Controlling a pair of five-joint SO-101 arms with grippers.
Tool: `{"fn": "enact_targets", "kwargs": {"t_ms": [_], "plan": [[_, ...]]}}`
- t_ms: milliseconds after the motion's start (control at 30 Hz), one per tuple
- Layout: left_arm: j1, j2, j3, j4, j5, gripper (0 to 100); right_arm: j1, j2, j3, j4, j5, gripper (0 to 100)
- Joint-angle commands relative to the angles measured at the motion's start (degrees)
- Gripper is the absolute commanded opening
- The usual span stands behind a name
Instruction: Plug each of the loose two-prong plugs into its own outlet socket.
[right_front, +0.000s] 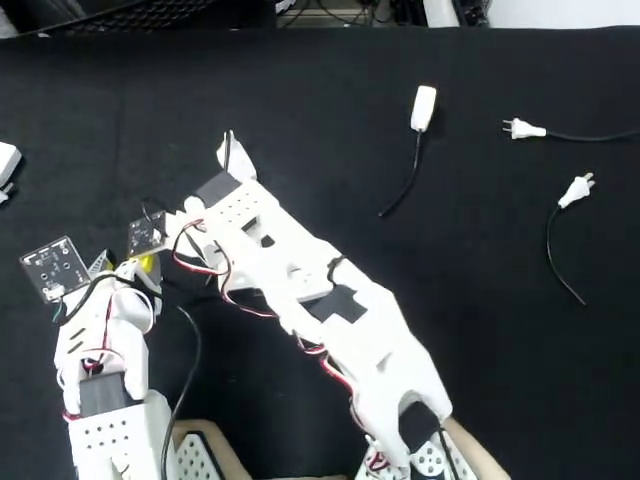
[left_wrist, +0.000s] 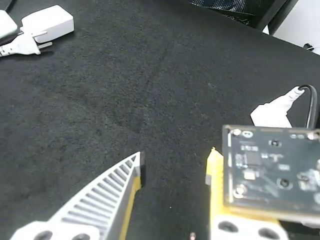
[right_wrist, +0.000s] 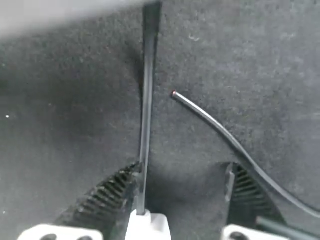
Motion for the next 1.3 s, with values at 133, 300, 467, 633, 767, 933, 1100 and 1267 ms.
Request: {"fn": "enact_targets", "kwargs": {"t_ms": [133,300,467,633,767,933,1100,1267], "plan": [[-0.7,-0.7,0.8,-0.4,0.0,22,-0.4,2.0,0.0,0.3,-0.2,25.1],[-3.2,-0.9,0.7,-1.1,0.4,22,0.7,2.0,0.0,2.5,-0.1,25.1],[-5.8,-0.9,0.7,-4.6,0.4,22,1.2,0.8,-2.1,2.5,0.0,25.1],[-3.8,-0.8,0.7,-4.5,0.4,22,4.2,-2.8,-5.8,2.9,-0.2,25.3],[-3.9,-0.8,0.8,-4.5,0.4,22,6.8,-4.9,-8.0,5.1,-0.2,25.3],[-4.0,-0.8,0.8,-4.5,0.2,22,9.8,-5.2,-9.2,6.9,0.3,25.3],[-4.4,-0.4,0.8,-4.5,-0.1,22,9.3,-5.3,-9.4,7.1,-0.1,25.1],[-14.9,-0.7,0.8,-2.8,-0.1,22,6.4,-5.4,-9.4,7.1,-1.1,25.1]]}}
